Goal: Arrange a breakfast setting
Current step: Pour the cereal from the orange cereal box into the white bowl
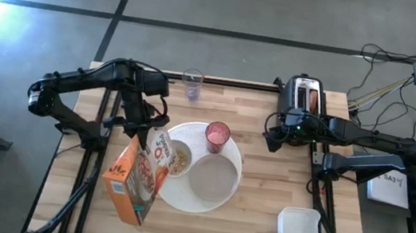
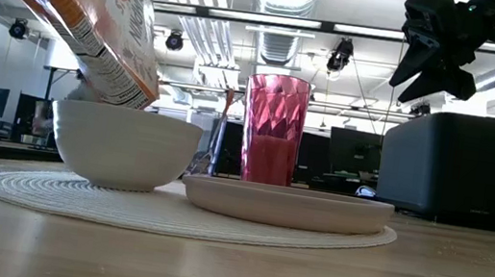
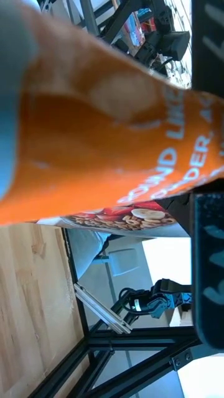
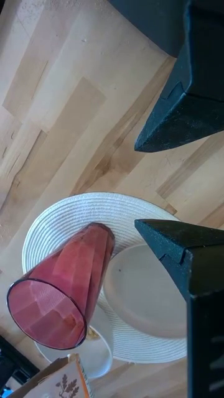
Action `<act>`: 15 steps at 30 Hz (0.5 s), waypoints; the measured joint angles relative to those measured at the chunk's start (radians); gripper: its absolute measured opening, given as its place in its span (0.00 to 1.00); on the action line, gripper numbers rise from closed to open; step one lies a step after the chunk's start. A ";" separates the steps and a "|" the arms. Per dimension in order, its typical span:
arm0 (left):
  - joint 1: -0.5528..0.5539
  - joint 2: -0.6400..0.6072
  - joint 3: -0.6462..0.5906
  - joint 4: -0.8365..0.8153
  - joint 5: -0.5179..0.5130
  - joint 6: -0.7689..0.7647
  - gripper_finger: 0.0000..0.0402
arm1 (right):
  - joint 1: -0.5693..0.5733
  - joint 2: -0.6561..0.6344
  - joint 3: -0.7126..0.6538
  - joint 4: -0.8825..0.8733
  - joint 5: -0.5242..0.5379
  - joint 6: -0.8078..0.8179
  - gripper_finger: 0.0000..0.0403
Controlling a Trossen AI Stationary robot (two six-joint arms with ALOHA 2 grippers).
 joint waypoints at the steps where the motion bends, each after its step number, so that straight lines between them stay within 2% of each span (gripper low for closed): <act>1: 0.000 0.000 0.000 0.000 0.000 0.000 0.00 | 0.000 0.000 0.000 0.000 0.000 0.000 0.44; 7: 0.000 0.000 0.000 0.000 -0.003 0.000 0.00 | 0.000 0.000 0.000 0.000 0.000 0.000 0.44; 15: -0.047 -0.018 0.000 0.000 -0.065 0.042 0.00 | 0.000 0.000 0.000 0.000 0.000 0.000 0.44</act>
